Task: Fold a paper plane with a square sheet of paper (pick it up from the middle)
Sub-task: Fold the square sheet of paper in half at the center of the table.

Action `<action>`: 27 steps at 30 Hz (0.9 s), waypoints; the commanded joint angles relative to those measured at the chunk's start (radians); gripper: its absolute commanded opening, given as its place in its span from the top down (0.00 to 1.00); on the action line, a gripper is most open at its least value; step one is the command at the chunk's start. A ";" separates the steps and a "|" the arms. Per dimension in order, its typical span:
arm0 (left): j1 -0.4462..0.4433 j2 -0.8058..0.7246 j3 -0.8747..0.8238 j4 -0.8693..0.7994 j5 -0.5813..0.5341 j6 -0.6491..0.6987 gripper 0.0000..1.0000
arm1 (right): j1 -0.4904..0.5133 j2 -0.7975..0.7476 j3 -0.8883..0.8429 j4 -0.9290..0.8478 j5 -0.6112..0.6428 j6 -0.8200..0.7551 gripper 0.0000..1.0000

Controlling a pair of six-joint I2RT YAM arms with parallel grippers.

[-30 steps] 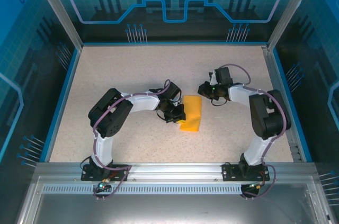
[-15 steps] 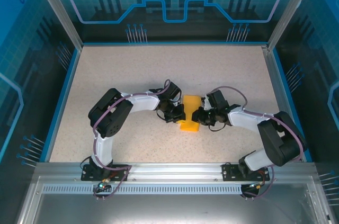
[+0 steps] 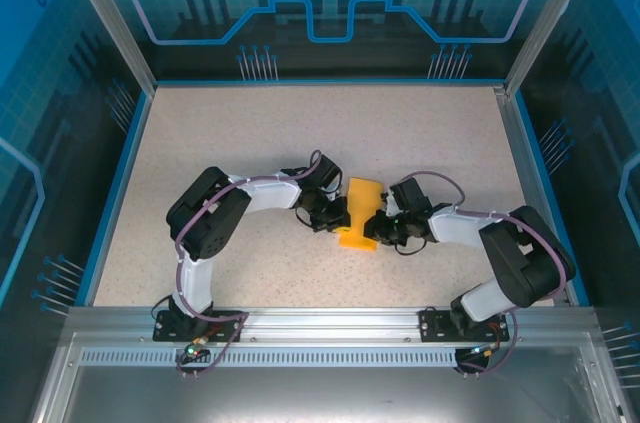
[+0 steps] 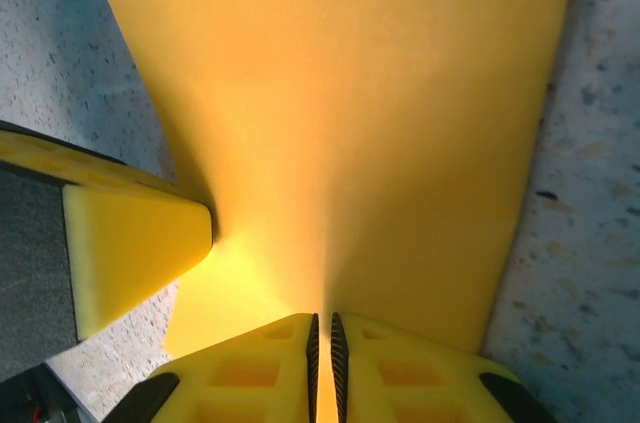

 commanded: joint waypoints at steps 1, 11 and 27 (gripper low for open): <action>-0.009 0.098 -0.080 -0.128 -0.165 -0.022 0.96 | 0.006 -0.071 -0.025 -0.079 -0.022 -0.018 0.84; -0.009 0.090 -0.084 -0.119 -0.182 -0.026 0.96 | 0.021 -0.033 -0.087 -0.103 -0.038 -0.039 0.84; -0.009 0.075 -0.079 -0.109 -0.199 -0.014 0.96 | 0.034 -0.109 -0.092 -0.219 -0.018 -0.072 0.84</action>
